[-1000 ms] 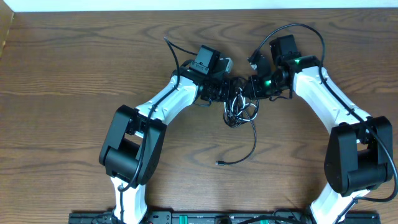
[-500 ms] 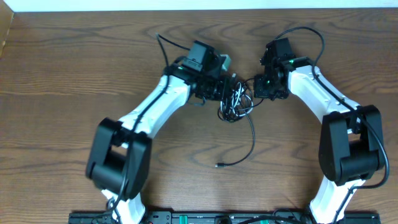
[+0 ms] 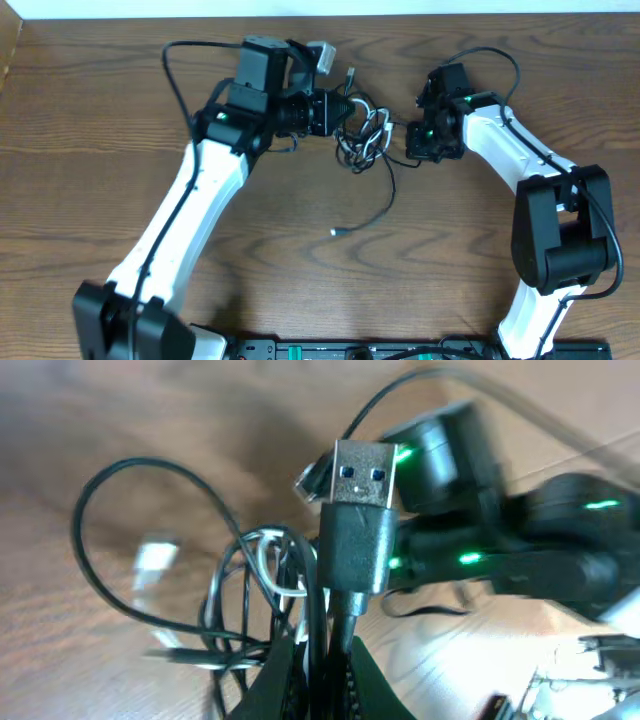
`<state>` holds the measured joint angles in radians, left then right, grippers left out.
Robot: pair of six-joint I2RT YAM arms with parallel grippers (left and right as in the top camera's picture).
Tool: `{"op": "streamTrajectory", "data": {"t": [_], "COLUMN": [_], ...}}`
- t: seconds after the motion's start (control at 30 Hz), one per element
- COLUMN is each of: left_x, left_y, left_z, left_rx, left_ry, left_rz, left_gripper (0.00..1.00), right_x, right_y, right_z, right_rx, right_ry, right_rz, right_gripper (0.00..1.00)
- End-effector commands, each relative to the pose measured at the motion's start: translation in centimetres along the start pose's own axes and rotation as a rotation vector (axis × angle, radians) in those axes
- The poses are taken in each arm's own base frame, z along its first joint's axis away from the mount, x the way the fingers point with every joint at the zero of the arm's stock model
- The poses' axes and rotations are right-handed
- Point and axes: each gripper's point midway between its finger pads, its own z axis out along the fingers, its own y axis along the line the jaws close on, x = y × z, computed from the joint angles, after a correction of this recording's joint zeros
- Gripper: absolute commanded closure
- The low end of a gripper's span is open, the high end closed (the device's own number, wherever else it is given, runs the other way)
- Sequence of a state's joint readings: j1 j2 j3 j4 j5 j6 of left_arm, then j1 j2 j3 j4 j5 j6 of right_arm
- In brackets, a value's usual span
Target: Untangle cables
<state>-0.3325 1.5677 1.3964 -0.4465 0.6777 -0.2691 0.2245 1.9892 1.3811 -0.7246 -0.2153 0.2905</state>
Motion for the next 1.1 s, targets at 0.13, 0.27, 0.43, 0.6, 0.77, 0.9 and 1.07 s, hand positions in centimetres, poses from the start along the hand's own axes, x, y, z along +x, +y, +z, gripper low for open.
{"op": "streamTrajectory", "data": {"t": [0.13,0.27,0.43,0.6,0.77,0.9,1.07], "left_x": [-6.7,-8.1,-7.6,-5.9,-3.5,0.2,3.9], "left_y": [-4.3,-6.2,-6.5,-4.1,-1.1,0.8,4.4], "left_z": [-10.4,-14.6,-15.3,-13.0,-9.2,-5.3,-1.9], "left_rx": [0.088,0.1,0.096,0.054,0.024,-0.006,-0.094], "left_ry": [-0.342,-0.462,-0.461,-0.354,-0.199,-0.014,0.148], "left_rz": [-0.018,0.036,0.032,-0.07,-0.17,-0.14,-0.226], "left_gripper": [0.92,0.93,0.92,0.92,0.93,0.89,0.41], "right_x": [-0.6,-0.2,-0.2,0.0,-0.3,-0.9,-2.1], "right_y": [-3.5,-3.8,-3.9,-3.4,-2.4,-1.7,0.6], "right_z": [-0.6,-0.7,-0.8,-1.9,-4.6,-7.0,-8.7], "right_rx": [0.071,0.076,0.068,0.021,0.004,0.003,-0.071], "right_ry": [-0.008,0.007,0.013,0.053,0.089,0.099,0.06], "right_rz": [0.1,0.11,0.106,0.023,-0.076,-0.12,-0.171], "right_gripper": [0.99,0.99,0.99,0.97,0.57,0.19,0.13]}}
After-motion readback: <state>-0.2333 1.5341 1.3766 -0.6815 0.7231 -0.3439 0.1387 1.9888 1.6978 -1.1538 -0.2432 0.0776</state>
